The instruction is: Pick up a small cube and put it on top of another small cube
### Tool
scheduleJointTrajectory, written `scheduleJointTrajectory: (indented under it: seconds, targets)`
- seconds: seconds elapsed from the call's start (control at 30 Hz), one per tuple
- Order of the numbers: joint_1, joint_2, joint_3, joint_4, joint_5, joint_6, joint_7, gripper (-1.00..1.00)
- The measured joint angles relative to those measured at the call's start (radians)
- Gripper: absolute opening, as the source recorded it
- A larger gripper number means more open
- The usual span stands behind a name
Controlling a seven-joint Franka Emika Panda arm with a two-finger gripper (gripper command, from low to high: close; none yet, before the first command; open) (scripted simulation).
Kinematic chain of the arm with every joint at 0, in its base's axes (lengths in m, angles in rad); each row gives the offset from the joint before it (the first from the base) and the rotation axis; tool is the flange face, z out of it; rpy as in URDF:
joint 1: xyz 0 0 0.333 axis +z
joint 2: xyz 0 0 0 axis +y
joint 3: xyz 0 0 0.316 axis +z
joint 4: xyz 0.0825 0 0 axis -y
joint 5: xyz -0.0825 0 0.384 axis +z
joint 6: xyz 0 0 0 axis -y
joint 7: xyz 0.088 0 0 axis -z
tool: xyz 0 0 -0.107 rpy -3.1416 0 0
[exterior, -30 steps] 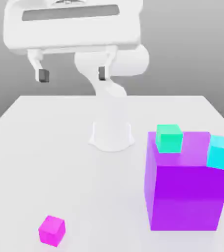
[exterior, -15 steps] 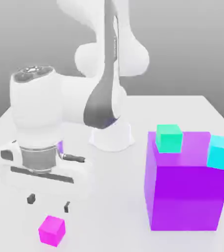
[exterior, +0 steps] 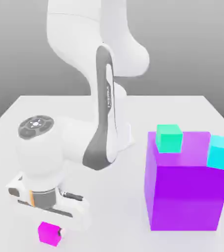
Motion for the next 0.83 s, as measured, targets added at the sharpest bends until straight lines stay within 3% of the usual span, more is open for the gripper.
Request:
scheduleJointTrajectory:
  seconds: [0.07, 0.23, 0.57, 0.7, 0.73, 0.83]
  targets:
    - [0.013, -0.07, -0.014, -0.013, -0.028, -0.056, 0.018, -1.0]
    - [0.115, -0.219, 0.104, 0.047, -0.051, -0.263, -0.076, -1.0]
    - [0.447, -0.511, 0.284, 0.195, -0.088, -0.699, -0.304, -1.0]
    - [0.481, -0.503, 0.316, 0.149, -0.102, -0.645, -0.329, -1.0]
    - [0.482, -0.49, 0.319, 0.13, -0.104, -0.613, -0.328, 1.0]
    - [0.482, -0.49, 0.319, 0.13, -0.104, -0.613, -0.328, 1.0]
